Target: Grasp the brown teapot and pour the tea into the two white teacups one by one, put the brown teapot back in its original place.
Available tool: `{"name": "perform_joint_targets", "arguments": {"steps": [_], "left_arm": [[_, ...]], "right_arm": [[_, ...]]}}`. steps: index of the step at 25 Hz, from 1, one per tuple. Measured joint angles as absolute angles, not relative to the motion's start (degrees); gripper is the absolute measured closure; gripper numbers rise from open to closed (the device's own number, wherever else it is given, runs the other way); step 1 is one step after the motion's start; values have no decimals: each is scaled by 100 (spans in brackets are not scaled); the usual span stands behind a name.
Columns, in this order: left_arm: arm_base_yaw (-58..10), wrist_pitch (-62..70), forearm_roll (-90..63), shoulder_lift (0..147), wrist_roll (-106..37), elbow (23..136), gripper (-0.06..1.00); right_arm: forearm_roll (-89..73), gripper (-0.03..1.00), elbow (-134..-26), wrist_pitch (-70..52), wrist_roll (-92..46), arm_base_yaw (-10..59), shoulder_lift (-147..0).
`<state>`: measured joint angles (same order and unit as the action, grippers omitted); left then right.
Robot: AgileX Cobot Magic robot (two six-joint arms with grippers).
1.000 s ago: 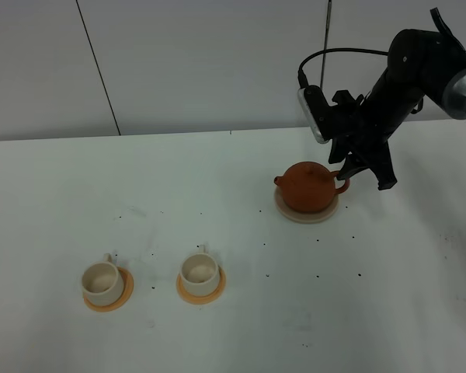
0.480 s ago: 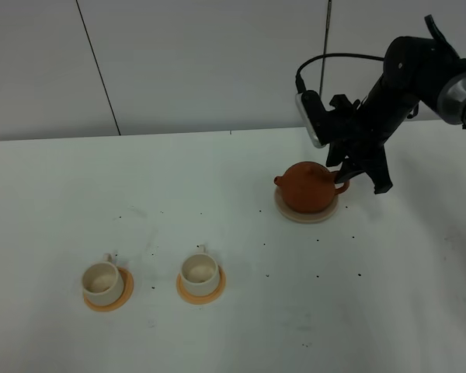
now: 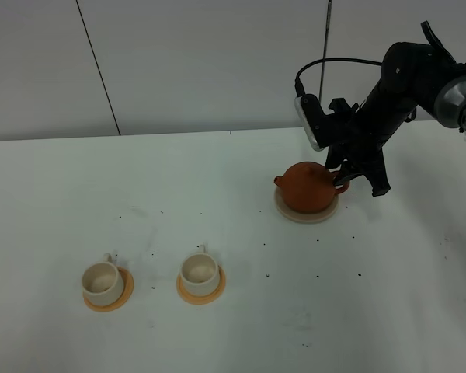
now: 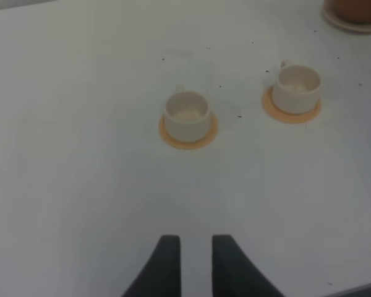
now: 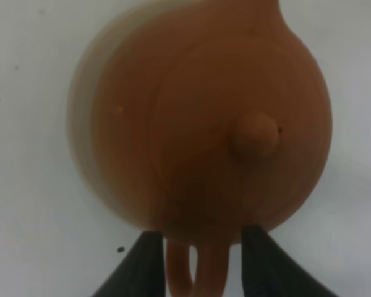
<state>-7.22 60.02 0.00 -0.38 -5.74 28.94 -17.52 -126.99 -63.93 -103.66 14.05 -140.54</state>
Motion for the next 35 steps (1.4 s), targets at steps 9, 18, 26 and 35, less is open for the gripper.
{"name": "perform_joint_targets", "arguments": {"steps": [9,18,26,35], "left_arm": [[-722,6002,0,-38,-574,2894,75],[-722,6002,0,-38,-574,2894,75],[-722,6002,0,-38,-574,2894,75],[-722,6002,0,-38,-574,2894,75]], "right_arm": [[-1758,67,-12699,-6375,-10366,1405,-14054],[-1758,67,-12699,-6369,-10366,1405,-14086],[-1781,67,-12705,-6346,-10366,1405,-14121],[-1763,67,-12705,-6339,-10343,1405,-14121]]}}
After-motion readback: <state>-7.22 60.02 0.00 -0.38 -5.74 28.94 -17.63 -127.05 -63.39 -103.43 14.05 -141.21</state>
